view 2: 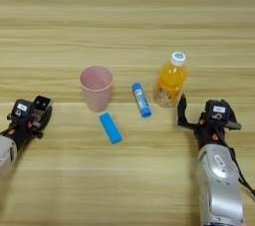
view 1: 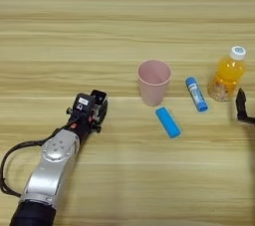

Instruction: Move the objects on the table

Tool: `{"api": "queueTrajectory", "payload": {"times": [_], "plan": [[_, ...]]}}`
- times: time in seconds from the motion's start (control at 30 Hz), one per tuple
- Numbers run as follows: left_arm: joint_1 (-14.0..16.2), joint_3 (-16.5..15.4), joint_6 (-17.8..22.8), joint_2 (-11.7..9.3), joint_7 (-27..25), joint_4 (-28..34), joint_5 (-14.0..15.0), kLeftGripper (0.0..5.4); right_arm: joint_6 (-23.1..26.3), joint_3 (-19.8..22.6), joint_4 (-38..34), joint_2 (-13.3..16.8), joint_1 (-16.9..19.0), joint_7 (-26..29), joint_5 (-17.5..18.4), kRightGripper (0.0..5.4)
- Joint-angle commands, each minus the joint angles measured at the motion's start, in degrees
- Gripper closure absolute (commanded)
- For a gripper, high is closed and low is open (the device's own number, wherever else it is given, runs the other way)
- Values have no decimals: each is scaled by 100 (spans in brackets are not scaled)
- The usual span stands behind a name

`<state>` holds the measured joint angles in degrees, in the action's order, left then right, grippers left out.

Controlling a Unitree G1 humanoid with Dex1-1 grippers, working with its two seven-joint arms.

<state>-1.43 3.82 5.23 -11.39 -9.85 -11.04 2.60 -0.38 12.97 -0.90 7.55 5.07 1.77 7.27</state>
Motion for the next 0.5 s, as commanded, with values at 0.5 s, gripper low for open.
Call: {"api": "queueTrajectory", "payload": {"times": [0.5], "plan": [[149, 82, -82, 13, 58, -478, -281, 247, 121, -5, -96, 3, 18, 27, 28, 0]]}}
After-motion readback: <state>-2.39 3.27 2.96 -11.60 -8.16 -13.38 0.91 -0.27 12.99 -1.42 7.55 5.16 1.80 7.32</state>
